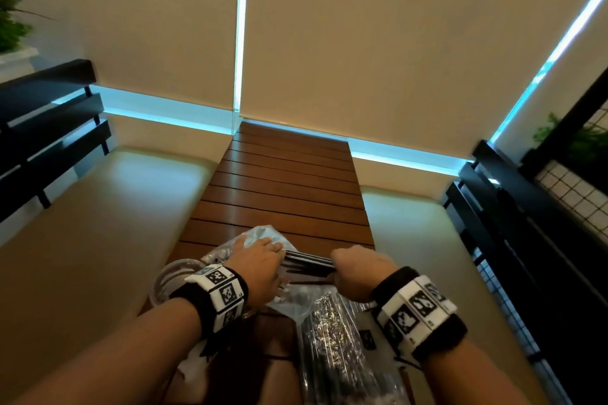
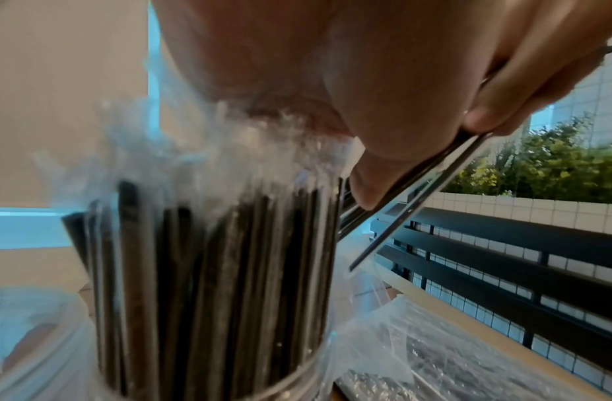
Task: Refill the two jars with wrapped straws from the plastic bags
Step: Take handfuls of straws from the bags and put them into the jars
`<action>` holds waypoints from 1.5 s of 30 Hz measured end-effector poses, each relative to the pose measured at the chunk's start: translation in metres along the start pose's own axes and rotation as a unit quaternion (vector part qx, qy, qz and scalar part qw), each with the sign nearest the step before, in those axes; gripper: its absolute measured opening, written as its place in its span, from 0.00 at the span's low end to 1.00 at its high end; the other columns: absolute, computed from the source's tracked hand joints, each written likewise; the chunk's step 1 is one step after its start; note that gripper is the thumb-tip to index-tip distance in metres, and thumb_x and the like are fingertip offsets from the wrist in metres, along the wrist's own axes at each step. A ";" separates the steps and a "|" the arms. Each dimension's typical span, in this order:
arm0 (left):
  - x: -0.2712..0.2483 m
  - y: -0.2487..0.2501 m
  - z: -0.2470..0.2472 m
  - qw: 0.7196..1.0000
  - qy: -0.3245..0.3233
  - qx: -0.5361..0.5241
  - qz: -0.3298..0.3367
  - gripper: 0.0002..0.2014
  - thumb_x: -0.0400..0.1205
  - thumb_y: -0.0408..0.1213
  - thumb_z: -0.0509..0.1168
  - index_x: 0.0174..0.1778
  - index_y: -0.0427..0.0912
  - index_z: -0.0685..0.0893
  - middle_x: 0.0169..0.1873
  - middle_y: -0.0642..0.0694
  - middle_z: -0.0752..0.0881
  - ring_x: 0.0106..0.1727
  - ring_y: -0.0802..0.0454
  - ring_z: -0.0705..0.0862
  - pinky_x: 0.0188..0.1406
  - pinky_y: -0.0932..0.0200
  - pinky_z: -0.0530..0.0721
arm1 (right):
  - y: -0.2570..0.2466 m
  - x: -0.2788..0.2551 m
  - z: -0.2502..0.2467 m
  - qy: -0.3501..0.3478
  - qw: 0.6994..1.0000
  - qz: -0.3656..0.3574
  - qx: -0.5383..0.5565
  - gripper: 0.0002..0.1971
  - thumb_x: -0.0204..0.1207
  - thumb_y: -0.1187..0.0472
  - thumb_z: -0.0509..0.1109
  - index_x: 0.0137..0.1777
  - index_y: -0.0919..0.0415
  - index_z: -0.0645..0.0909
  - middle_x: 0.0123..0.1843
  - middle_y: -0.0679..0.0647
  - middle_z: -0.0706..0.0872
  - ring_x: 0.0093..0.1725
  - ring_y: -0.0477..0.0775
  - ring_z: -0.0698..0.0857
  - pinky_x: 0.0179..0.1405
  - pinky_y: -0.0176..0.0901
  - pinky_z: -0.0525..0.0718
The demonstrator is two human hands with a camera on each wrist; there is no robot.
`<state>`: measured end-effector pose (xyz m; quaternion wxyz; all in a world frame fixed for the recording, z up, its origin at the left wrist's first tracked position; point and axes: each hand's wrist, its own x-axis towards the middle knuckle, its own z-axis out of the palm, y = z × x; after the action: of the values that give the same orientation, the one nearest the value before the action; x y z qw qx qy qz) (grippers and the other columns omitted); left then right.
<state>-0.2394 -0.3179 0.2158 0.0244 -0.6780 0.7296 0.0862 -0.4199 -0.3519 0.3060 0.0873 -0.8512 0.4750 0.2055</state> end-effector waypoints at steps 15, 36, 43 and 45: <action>-0.007 0.022 -0.014 0.977 0.030 0.074 0.199 0.34 0.83 0.43 0.57 0.86 0.49 0.54 0.86 0.53 0.50 0.87 0.52 0.45 0.79 0.26 0.37 | 0.020 -0.028 -0.024 0.254 0.938 0.040 0.232 0.10 0.86 0.50 0.59 0.57 0.55 0.74 0.44 0.50 0.82 0.39 0.50 0.79 0.32 0.41 0.71; -0.040 -0.015 -0.086 0.634 0.194 -0.745 -0.075 0.24 0.73 0.58 0.71 0.43 0.35 0.88 0.45 0.43 0.93 0.48 0.50 0.90 0.51 0.52 0.86 | -0.119 0.050 0.044 0.381 0.783 -0.196 0.451 0.18 0.81 0.47 0.56 0.70 0.45 0.63 0.47 0.50 0.87 0.43 0.51 0.88 0.42 0.56 0.87; -0.045 -0.032 -0.072 0.720 0.291 -0.625 -0.071 0.21 0.80 0.50 0.71 0.24 0.43 0.77 0.21 0.51 0.82 0.39 0.44 0.90 0.48 0.43 0.88 | -0.073 0.034 0.020 0.398 0.834 -0.230 0.305 0.21 0.76 0.40 0.64 0.67 0.46 0.75 0.58 0.39 0.77 0.59 0.39 0.77 0.58 0.47 0.81; -0.043 -0.035 -0.072 0.773 0.294 -0.558 -0.072 0.22 0.78 0.52 0.72 0.25 0.41 0.79 0.23 0.47 0.84 0.34 0.45 0.88 0.46 0.42 0.87 | -0.059 0.018 -0.013 0.477 0.747 -0.210 0.413 0.20 0.78 0.43 0.60 0.62 0.52 0.79 0.55 0.44 0.81 0.55 0.39 0.79 0.53 0.38 0.79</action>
<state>-0.1951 -0.2893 0.2896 -0.5674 -0.6157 0.4741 0.2724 -0.3585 -0.3387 0.3075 0.2333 -0.7975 0.3025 -0.4670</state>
